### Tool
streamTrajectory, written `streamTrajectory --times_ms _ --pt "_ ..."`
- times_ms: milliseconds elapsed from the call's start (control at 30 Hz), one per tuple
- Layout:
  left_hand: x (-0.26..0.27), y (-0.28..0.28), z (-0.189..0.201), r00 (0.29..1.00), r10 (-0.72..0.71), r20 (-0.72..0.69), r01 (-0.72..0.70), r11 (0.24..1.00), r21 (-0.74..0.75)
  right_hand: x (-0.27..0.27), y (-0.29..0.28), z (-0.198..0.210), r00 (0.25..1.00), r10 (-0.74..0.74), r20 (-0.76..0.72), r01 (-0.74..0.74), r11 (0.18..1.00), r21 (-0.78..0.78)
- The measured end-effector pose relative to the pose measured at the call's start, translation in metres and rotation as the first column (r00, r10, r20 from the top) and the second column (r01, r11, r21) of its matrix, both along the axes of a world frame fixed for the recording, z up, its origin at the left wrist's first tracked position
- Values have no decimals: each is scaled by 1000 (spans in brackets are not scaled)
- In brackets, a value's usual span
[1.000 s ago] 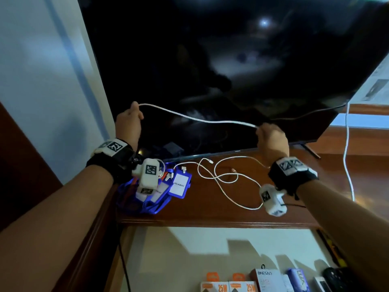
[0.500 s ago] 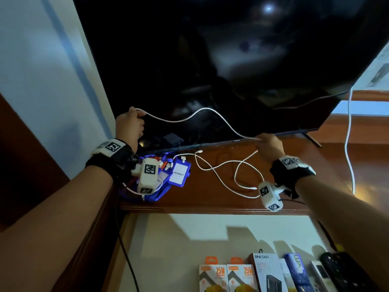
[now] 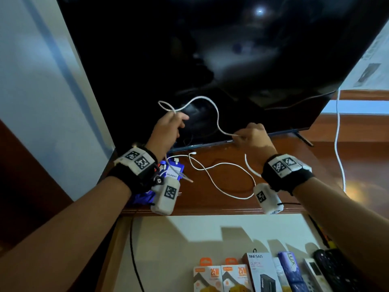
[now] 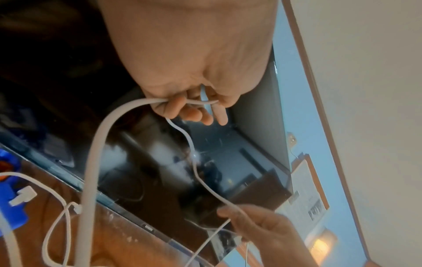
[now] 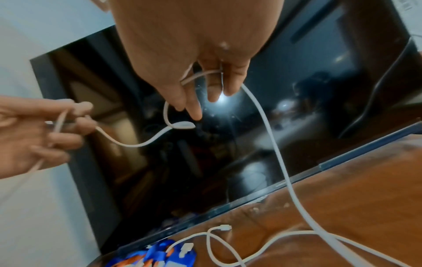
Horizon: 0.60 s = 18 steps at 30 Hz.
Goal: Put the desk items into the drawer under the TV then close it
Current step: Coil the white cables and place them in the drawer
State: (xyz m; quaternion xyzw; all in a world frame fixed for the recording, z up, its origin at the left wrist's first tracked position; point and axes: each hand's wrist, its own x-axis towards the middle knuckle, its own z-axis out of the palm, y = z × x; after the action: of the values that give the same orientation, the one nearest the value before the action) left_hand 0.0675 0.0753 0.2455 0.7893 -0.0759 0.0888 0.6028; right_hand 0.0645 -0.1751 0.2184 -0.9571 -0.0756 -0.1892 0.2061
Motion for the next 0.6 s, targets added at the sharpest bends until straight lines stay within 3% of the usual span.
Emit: streamTrajectory --times_ms 133,267,333,433,600 --pt "-14 -13 -6 995 -93 27 88 986 139 -23 17 1 970 50 237 -50 999 -6" --pt "-21 -13 -3 997 -71 42 65 989 130 -47 35 19 919 -19 393 0 999 48" --pt "-29 -9 -1 997 -72 11 71 995 76 -60 41 20 951 -24 308 4 998 65" --pt "-48 -2 -3 993 -110 -34 111 994 20 -77 45 6 1000 -18 -14 20 986 163" --pt "-78 7 -11 974 -177 -140 189 979 75 -98 51 -7 935 152 -319 -115 984 132"
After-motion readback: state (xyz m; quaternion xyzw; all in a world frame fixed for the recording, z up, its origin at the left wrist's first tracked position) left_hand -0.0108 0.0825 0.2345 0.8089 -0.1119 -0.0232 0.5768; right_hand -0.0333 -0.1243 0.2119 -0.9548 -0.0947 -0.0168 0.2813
